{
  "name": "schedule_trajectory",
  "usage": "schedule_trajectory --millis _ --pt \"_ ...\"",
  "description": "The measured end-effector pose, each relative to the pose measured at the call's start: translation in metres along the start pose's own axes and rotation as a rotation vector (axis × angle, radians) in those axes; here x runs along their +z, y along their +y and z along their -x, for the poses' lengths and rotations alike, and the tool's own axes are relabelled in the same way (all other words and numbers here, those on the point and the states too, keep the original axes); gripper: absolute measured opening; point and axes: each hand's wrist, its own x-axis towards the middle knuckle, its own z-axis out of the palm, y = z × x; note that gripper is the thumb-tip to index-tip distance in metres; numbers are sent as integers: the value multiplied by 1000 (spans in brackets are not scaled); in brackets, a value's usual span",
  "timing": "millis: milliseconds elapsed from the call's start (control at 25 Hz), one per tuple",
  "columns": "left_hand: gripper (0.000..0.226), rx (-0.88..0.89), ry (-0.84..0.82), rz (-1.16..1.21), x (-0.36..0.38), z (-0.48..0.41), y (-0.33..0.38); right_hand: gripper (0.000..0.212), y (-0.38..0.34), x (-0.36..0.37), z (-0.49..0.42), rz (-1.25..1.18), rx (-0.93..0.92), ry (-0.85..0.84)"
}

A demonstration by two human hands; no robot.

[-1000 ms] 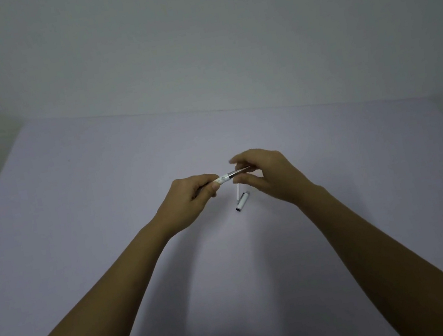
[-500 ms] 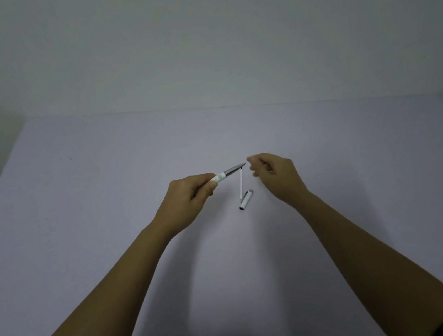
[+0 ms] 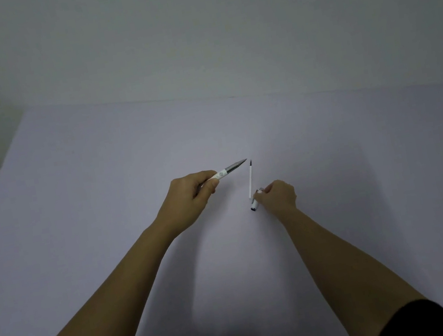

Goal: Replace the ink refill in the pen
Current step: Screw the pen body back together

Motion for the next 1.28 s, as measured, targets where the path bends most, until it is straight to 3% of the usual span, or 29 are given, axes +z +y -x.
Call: schedule_trajectory --millis 200,400,520,760,1080,1280 --pt "22 -18 -25 -4 10 0 -9 23 12 -6 -3 -169 90 -37" --pt "21 -71 -22 -30 16 6 -19 21 -8 -31 0 -950 79 -193" --pt "20 -87 -6 -36 18 8 -18 3 -23 -48 8 -1179 76 -255" --pt "22 -83 17 -24 18 8 -10 26 -38 -55 24 -1187 27 -329" --pt "22 -62 75 -15 19 6 0 7 -52 -42 49 -1013 -121 -363" --pt "25 -55 40 -83 21 8 -3 10 -49 -36 48 -811 -116 -329"
